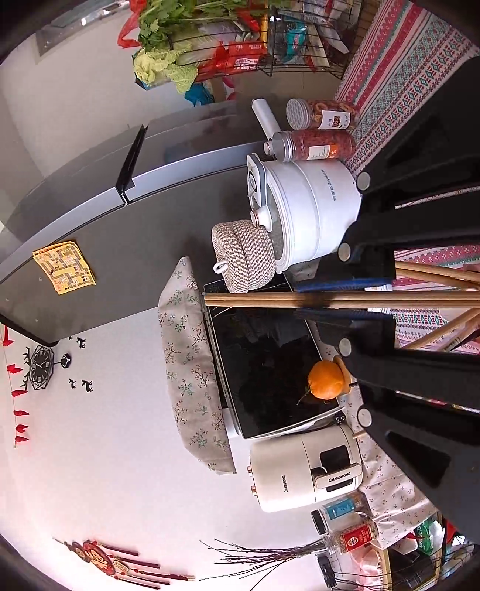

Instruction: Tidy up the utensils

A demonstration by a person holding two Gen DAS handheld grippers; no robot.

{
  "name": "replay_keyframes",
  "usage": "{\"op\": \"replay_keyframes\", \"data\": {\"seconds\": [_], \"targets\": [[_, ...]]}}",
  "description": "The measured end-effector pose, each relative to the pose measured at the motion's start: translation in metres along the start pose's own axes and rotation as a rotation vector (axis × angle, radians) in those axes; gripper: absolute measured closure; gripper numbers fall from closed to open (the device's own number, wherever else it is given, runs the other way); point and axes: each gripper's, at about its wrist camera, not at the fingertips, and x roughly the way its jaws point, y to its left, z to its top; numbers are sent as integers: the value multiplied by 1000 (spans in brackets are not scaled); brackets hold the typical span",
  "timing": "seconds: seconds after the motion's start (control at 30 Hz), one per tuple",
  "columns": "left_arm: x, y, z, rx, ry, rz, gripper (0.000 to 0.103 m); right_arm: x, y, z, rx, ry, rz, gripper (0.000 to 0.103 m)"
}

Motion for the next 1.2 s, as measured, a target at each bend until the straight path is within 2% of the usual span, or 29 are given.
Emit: {"op": "replay_keyframes", "data": {"seconds": [0.2, 0.37, 0.53, 0.57, 0.6, 0.67, 0.73, 0.87, 1.0, 1.1, 1.2], "targets": [[7, 8, 1, -23, 14, 15, 7, 5, 2, -24, -6, 22, -30, 94], [9, 4, -1, -7, 15, 33, 7, -2, 2, -34, -8, 71, -9, 89], [11, -2, -3, 3, 15, 59, 7, -6, -9, -19, 9, 154, 14, 74], [11, -4, -4, 5, 14, 61, 7, -8, -12, -15, 15, 179, 20, 68], [11, -6, -5, 7, 14, 62, 7, -9, -15, -12, 19, 208, 27, 57], [10, -11, -7, 16, 14, 66, 7, -11, -22, -4, 25, 261, 32, 47], [7, -17, -10, 34, 5, 73, 7, -17, -30, 5, 19, 301, 27, 41], [-4, -34, -17, 84, -32, 95, 7, -26, -47, 24, 26, 389, -6, 23], [-18, -53, -25, 115, -65, 73, 7, -40, -62, 36, -35, 490, -30, 11], [-25, -69, -33, 142, -82, 55, 7, -57, -75, 40, -67, 540, -51, 7], [-32, -85, -42, 171, -102, 50, 7, -72, -90, 44, -63, 599, -60, 7]]}}
